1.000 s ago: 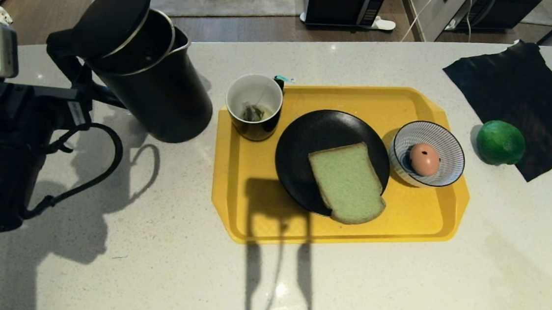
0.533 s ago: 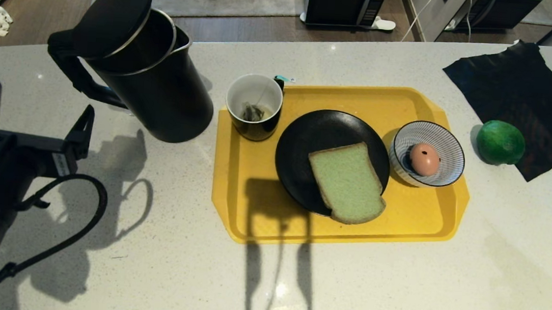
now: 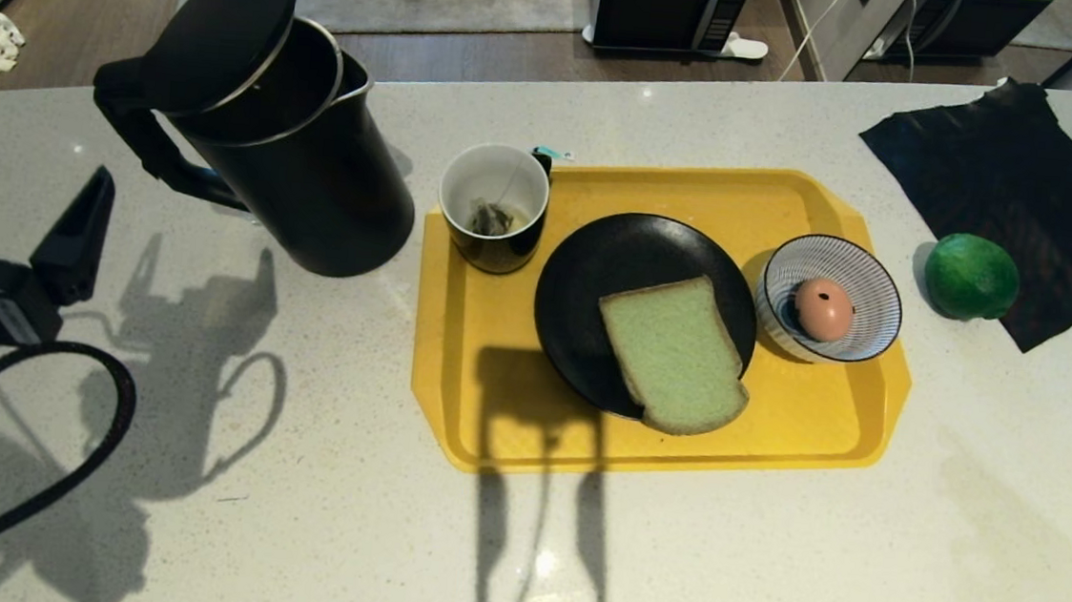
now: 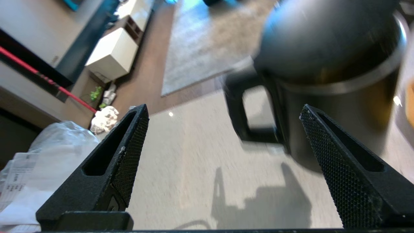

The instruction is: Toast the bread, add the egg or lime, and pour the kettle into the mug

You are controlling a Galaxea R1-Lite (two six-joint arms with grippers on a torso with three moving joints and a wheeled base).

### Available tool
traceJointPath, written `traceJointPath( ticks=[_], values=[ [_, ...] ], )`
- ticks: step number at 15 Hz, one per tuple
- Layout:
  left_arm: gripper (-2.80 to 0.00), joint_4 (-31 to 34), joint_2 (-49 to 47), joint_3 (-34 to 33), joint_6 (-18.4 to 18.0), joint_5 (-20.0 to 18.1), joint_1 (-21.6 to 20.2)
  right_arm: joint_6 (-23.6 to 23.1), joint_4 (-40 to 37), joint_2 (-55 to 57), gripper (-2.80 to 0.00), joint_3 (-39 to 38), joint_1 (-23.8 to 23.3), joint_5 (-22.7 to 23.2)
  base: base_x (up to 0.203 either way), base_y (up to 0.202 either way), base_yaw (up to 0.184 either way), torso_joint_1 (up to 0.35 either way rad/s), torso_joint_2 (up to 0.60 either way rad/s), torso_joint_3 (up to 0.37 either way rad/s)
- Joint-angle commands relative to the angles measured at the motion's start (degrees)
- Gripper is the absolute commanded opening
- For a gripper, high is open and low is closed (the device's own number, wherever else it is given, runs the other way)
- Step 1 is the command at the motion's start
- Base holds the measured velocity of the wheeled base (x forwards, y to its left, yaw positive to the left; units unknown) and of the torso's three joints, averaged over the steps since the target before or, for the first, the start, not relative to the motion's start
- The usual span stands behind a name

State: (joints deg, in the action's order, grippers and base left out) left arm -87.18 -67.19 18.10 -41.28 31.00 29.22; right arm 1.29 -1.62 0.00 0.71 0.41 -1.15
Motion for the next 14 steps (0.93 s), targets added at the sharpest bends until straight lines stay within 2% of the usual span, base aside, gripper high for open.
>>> traceJointPath(
  ticks=[1,5,6,9,14],
  values=[
    [0.0,-0.32,0.27,5.08,-0.44,1.0,0.21,0.03,0.01,0.03,-2.8,0.0,0.02,0.0,0.0,0.0,0.0,0.0,0.0,0.0],
    [0.0,10.4,0.43,19.54,-0.55,3.11,0.22,0.03,0.0,0.0,-2.8,0.0,0.02,0.0,0.0,0.0,0.0,0.0,0.0,0.0],
    [-2.8,13.74,0.46,22.82,-0.55,3.75,0.21,0.03,-0.05,0.0,-2.8,0.0,0.02,-0.05,0.0,0.0,0.0,0.0,0.0,0.0],
    [-2.8,22.23,0.42,29.89,-0.48,5.39,0.1,0.03,-0.05,0.0,-2.8,0.0,0.02,0.0,0.0,0.0,0.0,0.0,0.0,0.0],
    [-2.8,24.27,0.41,32.71,-0.47,6.11,0.07,0.03,-0.05,0.09,-2.8,0.0,0.02,0.0,0.0,0.0,0.0,0.0,0.0,0.0]
  ],
)
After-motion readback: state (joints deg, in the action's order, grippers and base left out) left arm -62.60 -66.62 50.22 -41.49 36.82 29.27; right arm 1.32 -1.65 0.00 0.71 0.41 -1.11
